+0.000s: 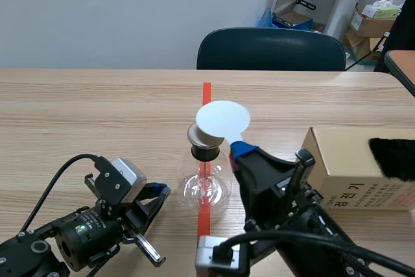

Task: Do the electroscope experiment

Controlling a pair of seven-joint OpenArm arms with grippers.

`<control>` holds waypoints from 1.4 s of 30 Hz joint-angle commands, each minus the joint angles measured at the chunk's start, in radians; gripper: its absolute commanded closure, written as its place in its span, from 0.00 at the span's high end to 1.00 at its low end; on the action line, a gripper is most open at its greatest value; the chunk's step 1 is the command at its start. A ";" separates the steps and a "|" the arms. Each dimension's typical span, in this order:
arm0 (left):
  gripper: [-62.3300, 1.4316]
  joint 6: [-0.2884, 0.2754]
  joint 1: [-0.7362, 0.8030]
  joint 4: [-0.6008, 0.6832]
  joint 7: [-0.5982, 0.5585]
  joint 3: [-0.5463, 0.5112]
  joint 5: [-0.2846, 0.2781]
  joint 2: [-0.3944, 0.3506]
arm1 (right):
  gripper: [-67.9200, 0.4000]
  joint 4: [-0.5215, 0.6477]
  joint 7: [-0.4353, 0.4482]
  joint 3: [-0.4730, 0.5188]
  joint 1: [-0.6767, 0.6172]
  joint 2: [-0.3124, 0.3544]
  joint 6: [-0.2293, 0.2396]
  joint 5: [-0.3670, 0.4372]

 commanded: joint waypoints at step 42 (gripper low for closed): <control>0.09 -0.002 -0.003 0.019 -0.016 -0.005 -0.006 0.003 | 0.03 0.013 -0.452 0.003 0.007 0.010 -0.008 -0.001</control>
